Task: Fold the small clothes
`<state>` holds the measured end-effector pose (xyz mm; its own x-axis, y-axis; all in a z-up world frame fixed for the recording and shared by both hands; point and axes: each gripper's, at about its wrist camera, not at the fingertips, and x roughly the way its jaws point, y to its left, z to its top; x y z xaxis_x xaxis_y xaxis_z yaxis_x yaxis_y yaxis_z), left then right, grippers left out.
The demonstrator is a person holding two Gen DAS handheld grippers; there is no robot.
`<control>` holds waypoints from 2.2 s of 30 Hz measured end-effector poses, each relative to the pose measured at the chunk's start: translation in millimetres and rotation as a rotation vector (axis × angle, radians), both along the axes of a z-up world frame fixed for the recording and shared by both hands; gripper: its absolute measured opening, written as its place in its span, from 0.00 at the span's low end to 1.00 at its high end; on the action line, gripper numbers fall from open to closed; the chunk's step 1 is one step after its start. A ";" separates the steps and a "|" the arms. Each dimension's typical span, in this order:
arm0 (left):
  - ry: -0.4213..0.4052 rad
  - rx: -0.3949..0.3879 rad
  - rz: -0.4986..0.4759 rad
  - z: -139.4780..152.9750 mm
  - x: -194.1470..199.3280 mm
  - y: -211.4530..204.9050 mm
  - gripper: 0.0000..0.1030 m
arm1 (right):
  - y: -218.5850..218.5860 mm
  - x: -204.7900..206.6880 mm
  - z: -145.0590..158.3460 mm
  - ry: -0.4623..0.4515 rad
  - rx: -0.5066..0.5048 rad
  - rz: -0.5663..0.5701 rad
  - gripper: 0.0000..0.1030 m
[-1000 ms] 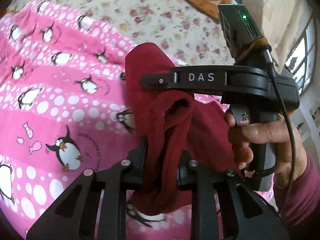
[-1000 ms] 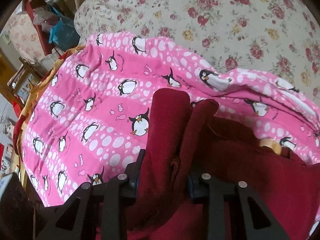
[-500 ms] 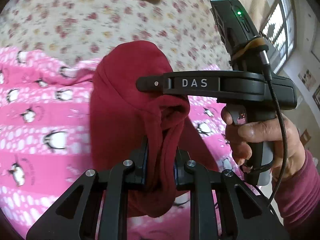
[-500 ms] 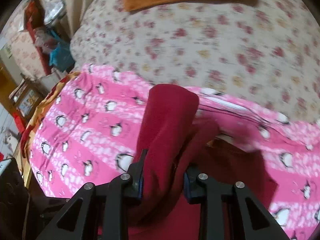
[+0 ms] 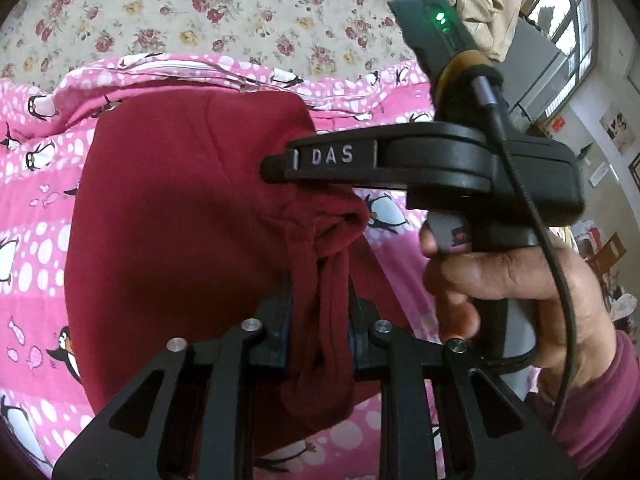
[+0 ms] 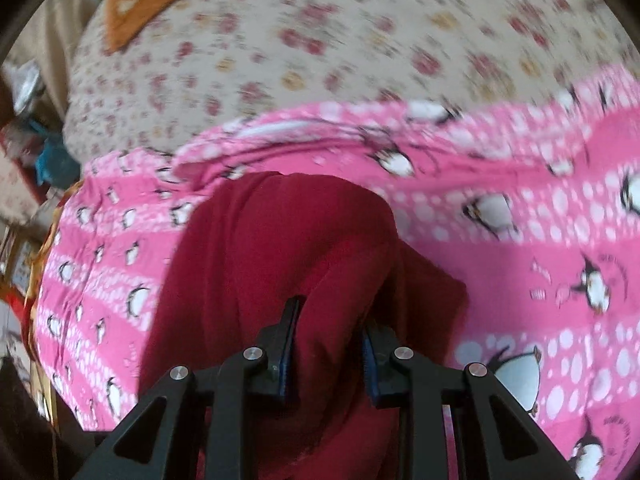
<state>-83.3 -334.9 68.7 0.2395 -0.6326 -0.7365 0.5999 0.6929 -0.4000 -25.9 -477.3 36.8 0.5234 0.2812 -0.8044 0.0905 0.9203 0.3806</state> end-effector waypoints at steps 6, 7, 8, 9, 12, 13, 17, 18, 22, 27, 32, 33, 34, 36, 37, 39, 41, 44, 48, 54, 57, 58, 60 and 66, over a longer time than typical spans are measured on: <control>0.003 -0.060 -0.127 31.9 -25.8 37.6 0.55 | -16.3 -27.9 18.2 -0.019 0.042 -0.099 0.44; -0.032 -0.048 -0.127 36.4 -31.0 50.3 0.56 | -15.2 -38.8 25.7 -0.035 0.048 -0.091 0.45; -0.064 -0.033 -0.117 39.2 -32.7 64.1 0.56 | -14.7 -46.6 29.7 -0.048 0.058 -0.081 0.47; -0.080 -0.020 -0.099 40.0 -32.9 73.9 0.56 | -11.8 -61.7 36.6 -0.071 0.076 -0.060 0.49; -0.080 0.022 -0.009 33.3 -24.9 101.0 0.56 | -2.0 -89.7 40.3 -0.098 0.098 -0.039 0.68; -0.065 0.028 0.012 29.2 -23.4 105.0 0.56 | 1.6 -95.6 39.0 -0.096 0.112 -0.034 0.69; -0.062 0.053 0.051 19.2 -19.2 105.8 0.56 | 15.8 -106.4 30.2 -0.081 0.182 -0.019 0.69; -0.067 0.063 0.055 16.9 -18.1 103.0 0.56 | 19.9 -106.8 26.9 -0.074 0.202 -0.015 0.69; -0.084 0.094 0.045 9.9 -25.7 100.4 0.56 | 30.3 -103.8 13.3 -0.042 0.266 -0.002 0.69; -0.050 0.098 0.058 7.3 -21.3 95.4 0.56 | 36.9 -90.6 0.2 -0.052 0.293 -0.017 0.65; -0.078 0.076 0.066 27.7 -20.5 96.1 0.56 | 34.0 -97.7 15.0 -0.117 0.117 0.008 0.12; -0.095 0.072 0.067 32.2 -21.2 96.5 0.56 | 31.3 -103.6 20.9 -0.133 0.092 0.020 0.11; -0.103 0.071 0.068 33.8 -21.0 96.1 0.56 | 28.8 -107.1 23.5 -0.140 0.075 0.027 0.11; -0.111 0.078 0.074 32.0 -18.6 92.5 0.56 | 21.4 -117.2 22.6 -0.134 0.045 0.021 0.11; -0.106 0.090 0.083 27.9 -16.5 89.6 0.56 | 18.7 -119.0 18.2 -0.123 0.039 0.011 0.11; -0.076 0.107 0.099 14.3 -11.2 83.9 0.56 | 13.1 -120.7 -3.1 -0.071 0.057 -0.015 0.11; -0.049 0.123 0.107 5.4 -7.8 81.9 0.56 | 8.4 -124.6 -7.2 -0.084 0.095 -0.024 0.11; -0.054 0.122 0.119 2.7 -6.5 83.3 0.56 | -1.6 -132.2 5.9 -0.116 0.129 -0.041 0.33; -0.070 0.126 0.149 3.3 -1.6 84.6 0.56 | -13.1 -146.0 41.0 -0.202 0.012 -0.130 0.49; -0.090 0.169 0.161 -3.8 2.1 74.1 0.56 | 10.4 -109.1 58.3 -0.235 -0.051 -0.067 0.49; -0.111 0.190 0.162 -6.0 1.4 70.6 0.58 | 33.2 -71.1 45.9 -0.191 -0.131 0.006 0.49; -0.114 0.192 0.160 -7.2 1.4 70.1 0.58 | 36.4 -66.4 40.6 -0.180 -0.162 0.014 0.48; -0.116 0.193 0.153 -9.3 2.0 69.1 0.60 | 38.0 -55.3 22.1 -0.118 -0.212 0.021 0.46; -0.114 0.190 0.162 -13.6 4.8 66.9 0.64 | 18.5 -56.2 -6.5 -0.118 -0.169 -0.022 0.51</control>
